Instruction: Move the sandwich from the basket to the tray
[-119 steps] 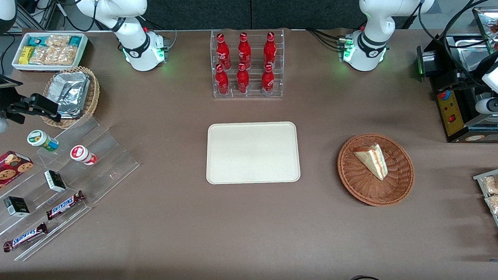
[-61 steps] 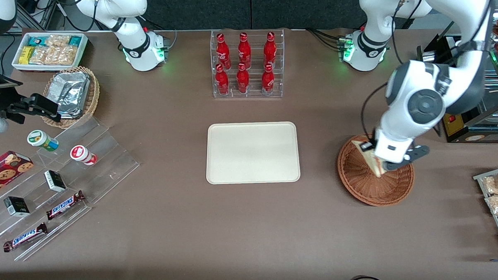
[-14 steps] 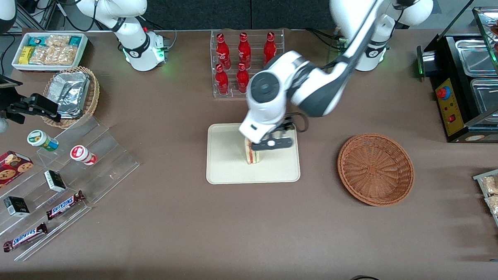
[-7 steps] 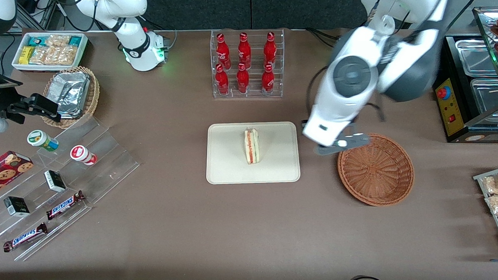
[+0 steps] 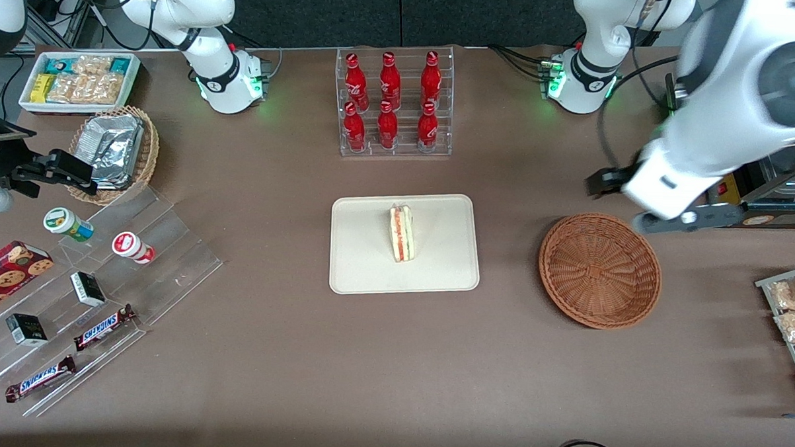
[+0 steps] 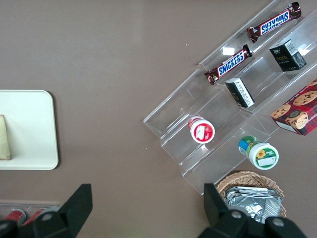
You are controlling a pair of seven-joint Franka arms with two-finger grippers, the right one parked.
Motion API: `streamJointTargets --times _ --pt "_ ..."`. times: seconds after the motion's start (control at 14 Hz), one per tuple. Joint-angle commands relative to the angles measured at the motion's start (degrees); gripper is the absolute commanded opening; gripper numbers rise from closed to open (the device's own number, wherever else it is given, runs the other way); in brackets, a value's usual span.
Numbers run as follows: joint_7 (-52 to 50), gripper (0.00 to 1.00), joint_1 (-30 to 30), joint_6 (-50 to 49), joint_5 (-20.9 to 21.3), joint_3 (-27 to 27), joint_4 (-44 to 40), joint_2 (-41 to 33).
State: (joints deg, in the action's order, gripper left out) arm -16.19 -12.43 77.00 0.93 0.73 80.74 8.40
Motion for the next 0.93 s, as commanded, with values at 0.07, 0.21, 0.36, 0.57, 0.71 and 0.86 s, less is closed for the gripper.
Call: streamJointTargets --times 0.07,0.21,0.36,0.57,0.71,0.86 --pt "11.52 0.99 6.97 -3.43 0.30 0.76 2.06 -4.52" --pt "15.91 0.99 9.96 -4.66 0.30 0.76 3.37 -6.45" --pt "17.77 0.99 11.46 -4.67 0.39 0.76 6.79 -9.44" --pt "17.95 0.99 11.38 -4.14 -0.49 -0.38 8.13 -10.86" --pt "17.34 0.99 11.20 -4.31 -0.67 -0.29 5.77 -9.64" --pt "17.69 0.99 11.11 -4.75 -0.41 -0.12 1.90 -7.44"
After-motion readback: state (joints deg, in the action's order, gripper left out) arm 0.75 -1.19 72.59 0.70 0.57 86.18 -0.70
